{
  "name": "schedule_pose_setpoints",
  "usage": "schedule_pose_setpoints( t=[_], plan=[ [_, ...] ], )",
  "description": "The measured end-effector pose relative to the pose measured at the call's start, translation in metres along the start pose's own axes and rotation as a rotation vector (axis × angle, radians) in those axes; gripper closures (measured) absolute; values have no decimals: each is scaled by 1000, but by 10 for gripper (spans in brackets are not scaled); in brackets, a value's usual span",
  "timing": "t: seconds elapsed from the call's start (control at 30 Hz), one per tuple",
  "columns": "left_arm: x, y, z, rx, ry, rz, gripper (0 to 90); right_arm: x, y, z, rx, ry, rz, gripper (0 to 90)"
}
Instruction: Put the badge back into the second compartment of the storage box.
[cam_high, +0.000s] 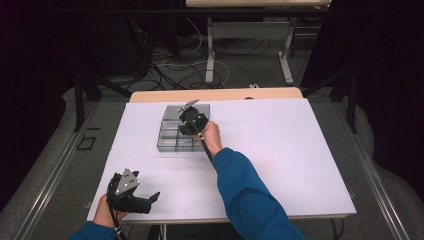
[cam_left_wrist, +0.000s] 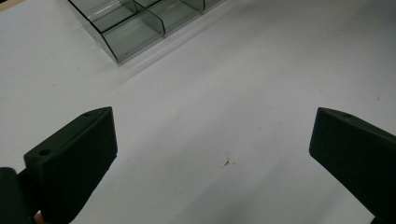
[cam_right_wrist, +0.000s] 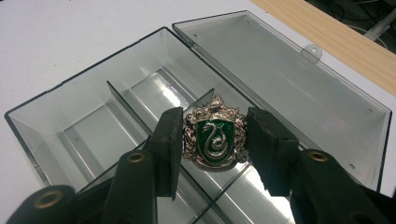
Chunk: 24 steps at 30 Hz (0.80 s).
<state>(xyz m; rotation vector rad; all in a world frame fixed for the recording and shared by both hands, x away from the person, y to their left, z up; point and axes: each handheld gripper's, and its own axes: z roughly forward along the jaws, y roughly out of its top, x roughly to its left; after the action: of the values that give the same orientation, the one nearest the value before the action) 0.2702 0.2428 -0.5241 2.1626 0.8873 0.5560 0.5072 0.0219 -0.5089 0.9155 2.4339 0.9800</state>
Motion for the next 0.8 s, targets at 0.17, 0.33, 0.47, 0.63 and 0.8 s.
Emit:
schedule_pose_setpoints(
  t=[0.17, 0.33, 0.47, 0.63, 0.8],
  plan=[
    [0, 0, 0, -1, 1, 0, 10, -2, 0, -4, 5, 14, 17, 512],
    [0, 0, 0, 1, 2, 1, 10, 1, -1, -16, 6, 62, 18, 446],
    [-1, 0, 0, 3, 2, 0, 10, 3, -6, -27, 21, 101, 18, 382],
    [0, 0, 1, 4, 6, 4, 10, 2, -13, -44, 30, 132, 20, 297],
    [-1, 0, 0, 3, 6, -1, 10, 0, -25, -65, 30, 150, 6, 225]
  ],
)
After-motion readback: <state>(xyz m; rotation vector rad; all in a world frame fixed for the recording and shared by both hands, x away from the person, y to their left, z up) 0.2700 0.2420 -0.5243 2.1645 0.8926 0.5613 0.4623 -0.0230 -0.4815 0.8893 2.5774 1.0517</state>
